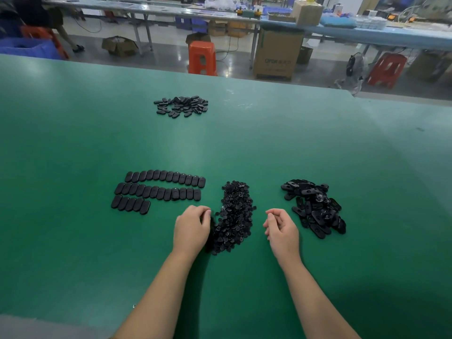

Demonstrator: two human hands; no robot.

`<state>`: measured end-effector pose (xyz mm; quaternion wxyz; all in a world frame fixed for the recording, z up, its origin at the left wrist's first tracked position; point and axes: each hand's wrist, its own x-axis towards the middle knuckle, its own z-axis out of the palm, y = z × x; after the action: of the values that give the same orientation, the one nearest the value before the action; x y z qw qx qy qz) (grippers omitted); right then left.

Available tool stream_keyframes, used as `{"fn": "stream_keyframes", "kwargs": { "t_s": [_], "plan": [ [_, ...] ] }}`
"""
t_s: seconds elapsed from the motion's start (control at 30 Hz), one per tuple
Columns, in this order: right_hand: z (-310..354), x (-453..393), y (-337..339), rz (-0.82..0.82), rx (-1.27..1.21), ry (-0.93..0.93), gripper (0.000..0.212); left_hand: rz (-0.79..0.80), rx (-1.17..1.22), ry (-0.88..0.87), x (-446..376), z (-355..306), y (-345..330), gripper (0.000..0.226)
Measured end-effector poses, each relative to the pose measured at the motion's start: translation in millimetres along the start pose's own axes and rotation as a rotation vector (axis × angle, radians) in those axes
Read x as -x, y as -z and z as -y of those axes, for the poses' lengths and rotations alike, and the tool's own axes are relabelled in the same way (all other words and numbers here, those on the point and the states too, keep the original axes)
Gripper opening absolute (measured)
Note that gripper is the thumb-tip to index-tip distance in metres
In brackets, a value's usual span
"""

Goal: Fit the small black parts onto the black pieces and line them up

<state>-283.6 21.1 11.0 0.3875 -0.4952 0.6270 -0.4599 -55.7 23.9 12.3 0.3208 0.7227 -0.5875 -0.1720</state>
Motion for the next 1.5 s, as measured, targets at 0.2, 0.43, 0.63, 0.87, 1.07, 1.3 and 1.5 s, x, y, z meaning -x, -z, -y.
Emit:
{"fn": "stream_keyframes", "kwargs": {
  "t_s": [0.2, 0.43, 0.63, 0.87, 1.07, 1.3, 1.5],
  "plan": [
    [1.2, -0.8, -0.2, 0.017, 0.019, -0.003, 0.016, 0.013, 0.058, -0.039, 1.1, 12.0, -5.2, 0.019],
    [11.3, -13.7, 14.7, 0.149, 0.124, -0.039, 0.015, 0.019, 0.043, -0.044, 2.5, 14.5, -6.9, 0.013],
    [18.7, -50.6, 63.1, -0.006, 0.938, 0.092, 0.030, 0.003, 0.028, -0.040, 2.3, 14.5, -8.8, 0.009],
    [8.4, -65.6, 79.9, 0.143, 1.224, 0.051, 0.026, -0.029, 0.027, -0.061, 2.9, 15.5, -11.1, 0.007],
    [11.7, -67.6, 76.5, 0.137, 1.194, 0.048, 0.022, -0.028, 0.018, -0.097, 1.7, 16.4, -12.2, 0.007],
    [20.0, -76.7, 77.3, 0.180, 1.145, -0.026, 0.031, -0.037, 0.031, -0.113, 1.3, 15.9, -10.4, 0.006],
    [32.4, -75.7, 79.2, 0.083, 0.994, 0.030, 0.015, -0.016, 0.069, -0.113, 2.3, 14.1, -9.0, 0.008]
  ]
}}
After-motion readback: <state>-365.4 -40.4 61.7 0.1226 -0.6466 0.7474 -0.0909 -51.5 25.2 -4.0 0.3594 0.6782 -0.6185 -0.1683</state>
